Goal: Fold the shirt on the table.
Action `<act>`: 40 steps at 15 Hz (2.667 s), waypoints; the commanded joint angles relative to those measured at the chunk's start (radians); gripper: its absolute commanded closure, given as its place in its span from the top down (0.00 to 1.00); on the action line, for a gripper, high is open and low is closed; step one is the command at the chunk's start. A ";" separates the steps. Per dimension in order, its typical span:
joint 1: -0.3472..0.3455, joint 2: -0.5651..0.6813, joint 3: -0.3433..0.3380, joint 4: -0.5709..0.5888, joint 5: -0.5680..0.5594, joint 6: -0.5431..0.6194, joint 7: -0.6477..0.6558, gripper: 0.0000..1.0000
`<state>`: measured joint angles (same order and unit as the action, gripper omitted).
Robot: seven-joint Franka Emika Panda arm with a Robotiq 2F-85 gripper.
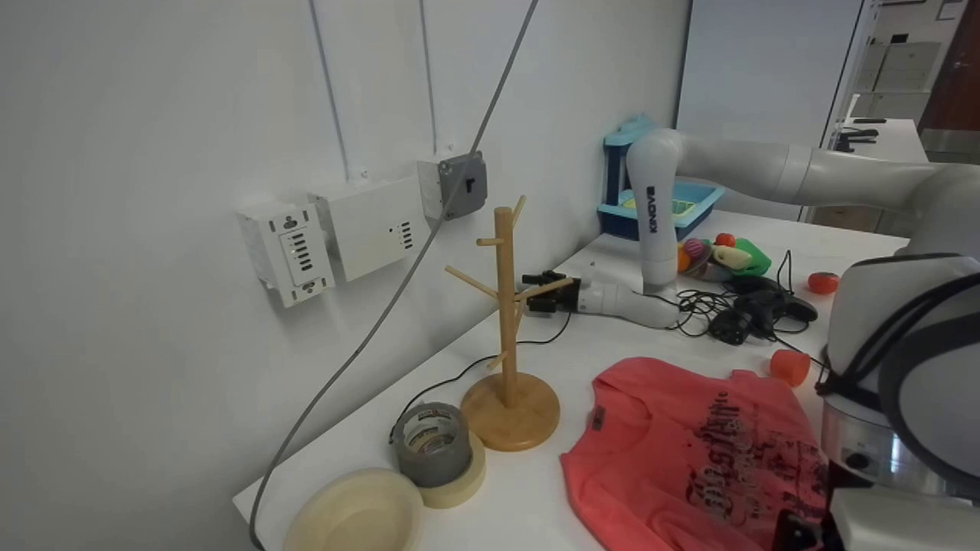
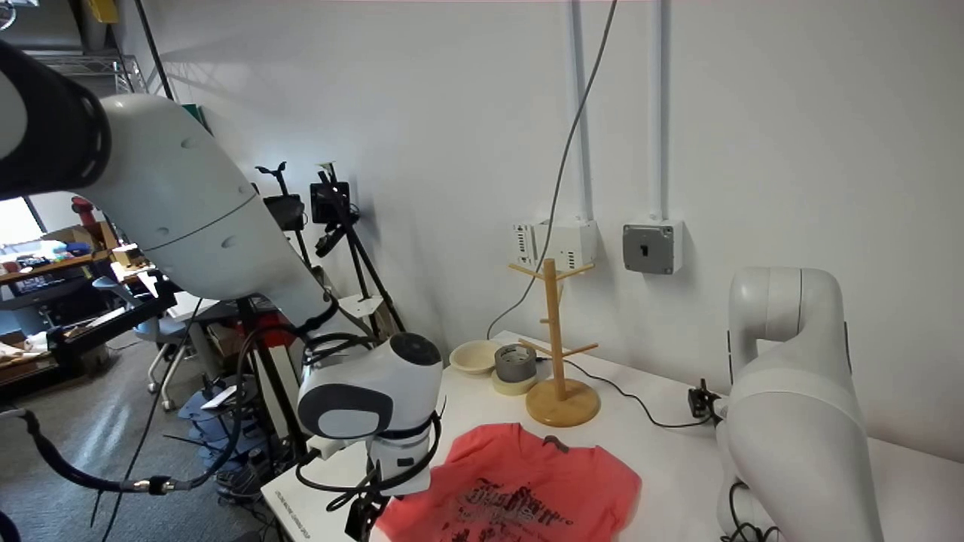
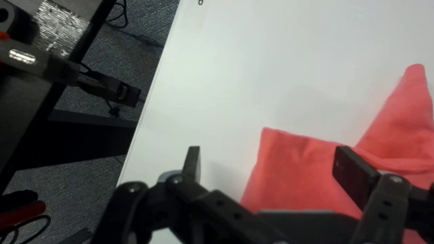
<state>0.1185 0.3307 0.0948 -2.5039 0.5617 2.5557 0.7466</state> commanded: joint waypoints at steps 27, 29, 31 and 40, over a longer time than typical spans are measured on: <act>-0.101 0.002 0.076 0.066 0.106 -0.083 -0.204 0.01; -0.129 -0.047 0.064 0.064 0.183 -0.191 -0.306 0.01; -0.160 -0.090 0.023 0.070 0.244 -0.318 -0.395 0.01; -0.356 0.033 -0.238 0.164 0.390 -0.737 -0.623 0.01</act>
<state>-0.1824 0.2742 -0.0930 -2.4043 0.8899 1.9309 0.1818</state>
